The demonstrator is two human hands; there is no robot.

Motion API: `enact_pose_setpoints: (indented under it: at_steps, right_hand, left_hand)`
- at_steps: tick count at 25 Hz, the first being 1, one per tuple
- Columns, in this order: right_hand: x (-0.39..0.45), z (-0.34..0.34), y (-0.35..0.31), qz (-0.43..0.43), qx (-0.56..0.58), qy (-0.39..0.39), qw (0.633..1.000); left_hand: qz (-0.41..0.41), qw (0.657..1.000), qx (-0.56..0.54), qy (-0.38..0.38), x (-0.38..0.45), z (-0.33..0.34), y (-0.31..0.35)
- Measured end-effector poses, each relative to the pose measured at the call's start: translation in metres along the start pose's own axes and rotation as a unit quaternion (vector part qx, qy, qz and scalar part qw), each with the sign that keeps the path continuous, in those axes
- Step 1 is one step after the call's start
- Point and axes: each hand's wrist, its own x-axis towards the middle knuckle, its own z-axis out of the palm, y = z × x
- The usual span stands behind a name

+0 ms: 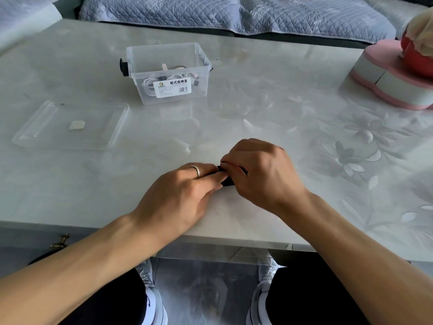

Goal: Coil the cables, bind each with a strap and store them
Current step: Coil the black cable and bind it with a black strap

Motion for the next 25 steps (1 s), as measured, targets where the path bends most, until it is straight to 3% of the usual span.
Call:
enact_pose_setpoints:
  at_steps: [4,8,13,19,25]
  right_hand:
    - [-0.01,0.0028,0.0079,-0.058,0.022,0.037,0.997]
    - [-0.0077,-0.0006,0.0099,-0.07,0.0,0.0,0.998]
    - [-0.0041,-0.0009,0.004,-0.011,-0.006,-0.047,0.999]
    - [-0.0047,0.0005,0.0039,-0.006,-0.033,-0.029,0.999]
    - [-0.0041,0.0045,0.006,0.053,0.03,-0.024,0.998]
  left_hand:
    - [-0.016,1.0,-0.015,0.014,0.0002,-0.0002,0.0016]
    - [-0.039,0.998,-0.034,0.019,0.0004,0.0014,-0.0002]
    - [-0.057,0.998,-0.035,0.013,-0.0006,0.0012,-0.0011]
    - [-0.074,0.997,-0.034,-0.011,0.0036,0.0008,0.0037]
    - [-0.075,0.996,-0.038,-0.004,0.0023,-0.0016,0.003]
